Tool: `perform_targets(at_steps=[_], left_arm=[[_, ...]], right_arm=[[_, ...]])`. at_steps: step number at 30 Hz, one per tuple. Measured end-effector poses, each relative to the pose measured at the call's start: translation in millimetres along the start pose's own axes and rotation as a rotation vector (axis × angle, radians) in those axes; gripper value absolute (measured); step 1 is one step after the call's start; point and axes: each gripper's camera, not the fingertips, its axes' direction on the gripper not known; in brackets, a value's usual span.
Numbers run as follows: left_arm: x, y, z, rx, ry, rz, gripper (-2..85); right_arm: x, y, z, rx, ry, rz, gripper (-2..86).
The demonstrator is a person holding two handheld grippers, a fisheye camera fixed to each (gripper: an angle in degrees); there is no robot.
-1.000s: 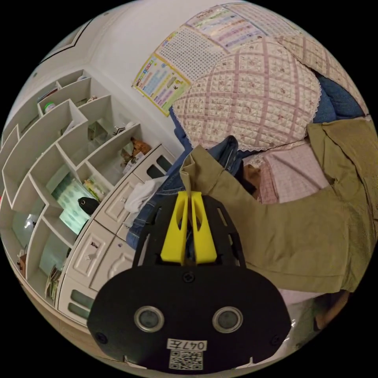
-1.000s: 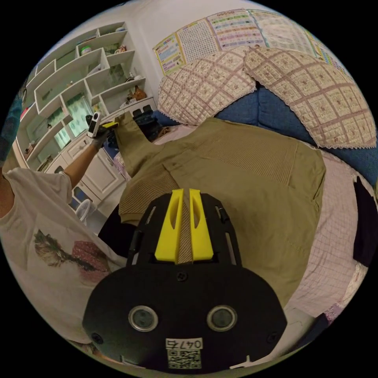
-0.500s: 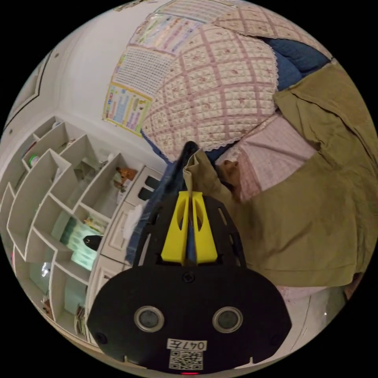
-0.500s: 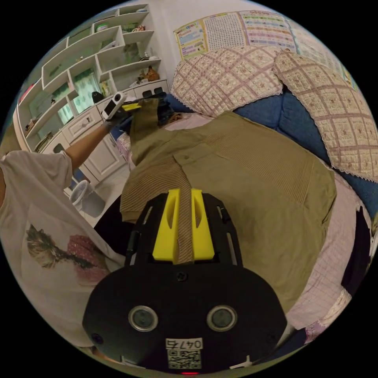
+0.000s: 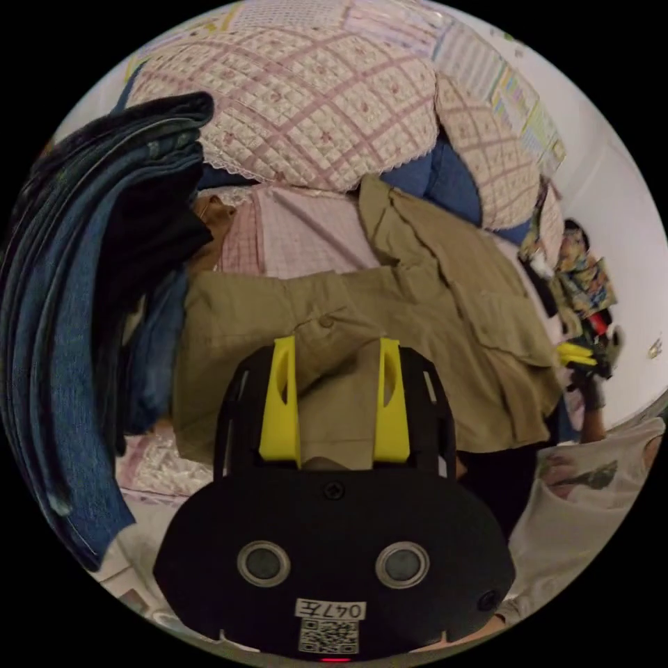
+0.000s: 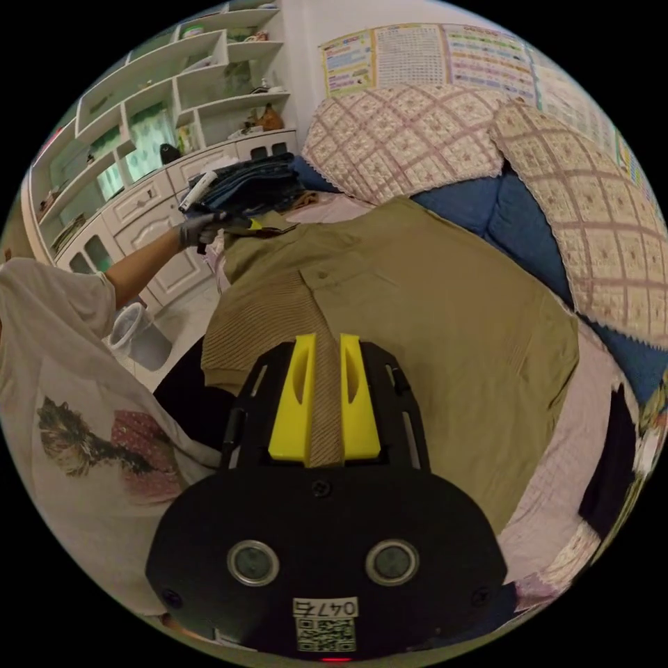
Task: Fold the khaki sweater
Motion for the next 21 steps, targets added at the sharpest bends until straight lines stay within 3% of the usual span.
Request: perform_targets(at_steps=[4,12,16,21], left_arm=[[8.3,28.7,-24.9,0.088,-0.016,0.025,16.0],[121.1,146.7,-6.9,0.246,-0.004,0.101,12.7],[160.7,182.1,30.1,0.240,-0.007,0.105,11.0],[224.5,176.0,68.8,0.137,-0.092,0.276,10.6]], right_arm=[[-12.3,-68.8,12.1,-0.036,0.019,-0.152,1.9],[-27.3,-158.1,108.5,-0.194,0.072,-0.307,2.7],[-16.2,-172.6,129.5,-0.267,0.132,-0.363,1.6],[20.8,-181.4,91.9,-0.175,0.135,-0.327,0.2]])
